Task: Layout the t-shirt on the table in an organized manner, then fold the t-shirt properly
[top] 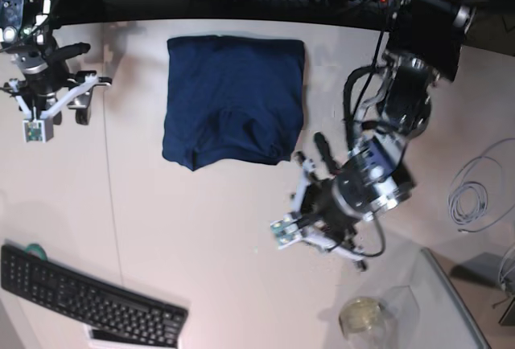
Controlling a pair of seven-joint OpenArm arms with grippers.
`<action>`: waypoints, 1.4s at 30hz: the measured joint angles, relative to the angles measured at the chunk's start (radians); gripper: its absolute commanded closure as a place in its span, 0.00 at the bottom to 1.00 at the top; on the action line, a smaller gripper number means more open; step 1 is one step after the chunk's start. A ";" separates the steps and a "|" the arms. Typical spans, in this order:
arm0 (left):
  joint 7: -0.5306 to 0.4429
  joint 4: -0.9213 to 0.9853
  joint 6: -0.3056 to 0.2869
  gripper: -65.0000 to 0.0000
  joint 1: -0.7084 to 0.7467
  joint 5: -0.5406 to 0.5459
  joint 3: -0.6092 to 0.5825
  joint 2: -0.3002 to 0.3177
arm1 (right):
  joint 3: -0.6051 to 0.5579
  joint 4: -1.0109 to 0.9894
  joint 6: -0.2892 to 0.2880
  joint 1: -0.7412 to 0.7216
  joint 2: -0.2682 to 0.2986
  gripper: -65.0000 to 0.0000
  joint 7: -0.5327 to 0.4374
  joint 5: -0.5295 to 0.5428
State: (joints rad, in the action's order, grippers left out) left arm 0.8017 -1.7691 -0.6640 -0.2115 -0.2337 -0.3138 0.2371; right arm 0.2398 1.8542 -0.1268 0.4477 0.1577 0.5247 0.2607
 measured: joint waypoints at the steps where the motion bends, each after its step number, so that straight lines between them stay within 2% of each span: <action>1: 0.007 -0.043 0.000 1.00 0.072 0.002 0.087 -0.002 | 0.002 0.003 -0.008 0.004 0.002 0.75 -0.003 -0.007; 2: 0.000 -0.083 -0.012 1.00 0.146 0.010 0.170 -0.012 | 0.003 0.005 -0.023 0.015 0.010 0.90 -0.030 -0.008; 3: -0.010 -0.113 -0.008 1.00 0.205 0.016 0.237 -0.023 | 0.004 0.005 -0.063 0.027 0.018 1.00 -0.065 -0.017; 5: -0.115 -0.162 -0.005 1.00 0.333 0.011 0.353 -0.046 | 0.005 0.007 -0.186 0.066 0.031 0.96 -0.143 -0.018; 7: -0.267 -0.167 -0.002 1.00 0.464 0.018 0.443 -0.046 | 0.003 0.011 -0.283 0.104 0.042 0.99 -0.182 -0.007; 9: -0.391 -0.158 0.001 1.00 0.600 0.015 0.518 -0.051 | 0.041 0.034 -0.302 0.146 0.041 1.00 -0.170 -0.013; 12: -0.532 -0.130 0.001 1.00 0.790 0.002 0.608 -0.057 | 0.168 0.041 -0.295 0.216 0.055 1.00 -0.123 -0.018; 14: -0.597 -0.109 0.005 1.00 0.867 0.006 0.650 -0.084 | 0.262 0.040 -0.291 0.252 0.058 1.00 -0.085 -0.015; 16: -0.628 -0.080 0.002 1.00 0.928 0.013 0.677 -0.114 | 0.302 0.042 -0.299 0.302 0.065 1.00 -0.039 -0.020; 17: -0.627 -0.064 0.001 1.00 0.951 0.012 0.689 -0.124 | 0.303 0.042 -0.342 0.332 0.072 1.00 -0.001 -0.021; 18: -0.629 -0.046 0.005 1.00 0.972 0.009 0.698 -0.132 | 0.301 0.043 -0.410 0.357 0.082 1.00 0.039 -0.014; 19: -0.634 -0.028 0.005 1.00 0.995 0.010 0.701 -0.137 | 0.292 0.044 -0.475 0.393 0.094 1.00 0.077 0.000; 21: -0.637 0.020 0.005 1.00 1.036 0.014 0.697 -0.130 | 0.282 0.042 -0.551 0.441 0.114 1.00 0.166 -0.011; 23: -0.637 0.109 0.009 1.00 1.050 0.010 0.678 -0.131 | 0.229 -0.006 -0.563 0.450 0.139 1.00 0.229 -0.021; 25: -0.657 0.254 0.007 1.00 1.028 0.010 0.660 -0.131 | 0.101 -0.131 -0.563 0.426 0.190 0.99 0.208 -0.002; 26: -0.690 0.341 0.005 1.00 1.012 0.009 0.652 -0.133 | 0.016 -0.220 -0.564 0.399 0.212 0.99 0.186 -0.004; 28: -0.817 0.551 0.011 1.00 0.961 -0.003 0.640 -0.131 | -0.168 -0.426 -0.567 0.312 0.240 0.99 0.143 -0.018; 29: -0.925 0.682 0.026 1.00 0.928 0.011 0.633 -0.128 | -0.258 -0.550 -0.545 0.258 0.247 0.99 0.090 0.002; 30: -1.002 0.808 0.049 1.00 0.896 0.010 0.624 -0.130 | -0.326 -0.663 -0.497 0.214 0.241 0.99 0.071 -0.001; 32: -1.179 1.093 0.122 1.00 0.803 0.003 0.598 -0.124 | -0.463 -0.935 -0.364 0.105 0.218 0.99 -0.048 -0.003; 34: -1.360 1.404 0.146 1.00 0.698 0.018 0.521 -0.095 | -0.623 -1.239 -0.273 -0.006 0.185 0.99 -0.211 -0.003; 36: -1.419 1.743 0.201 1.00 0.547 0.006 0.402 -0.072 | -0.759 -1.540 -0.183 -0.116 0.121 0.99 -0.445 -0.008; 37: -1.394 1.769 0.214 1.00 0.507 -0.005 0.330 -0.065 | -0.821 -1.660 -0.142 -0.148 0.096 0.99 -0.578 -0.002; 38: -1.427 1.775 0.241 1.00 0.476 -0.015 0.268 -0.062 | -0.869 -1.751 -0.097 -0.172 0.071 0.99 -0.707 -0.008; 40: -1.426 1.762 0.328 1.00 0.425 0.027 0.161 -0.061 | -0.921 -1.836 0.003 -0.187 0.035 0.99 -0.903 0.000; 42: -1.358 1.750 0.385 1.00 0.397 0.033 0.088 -0.064 | -0.937 -1.845 0.082 -0.193 0.019 0.99 -0.951 -0.006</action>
State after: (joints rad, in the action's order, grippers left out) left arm -0.5564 -0.0189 -0.2790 0.1856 -0.2008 -0.2260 0.1730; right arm -0.6968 0.0090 -0.0444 0.2550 0.1764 -0.4259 0.2546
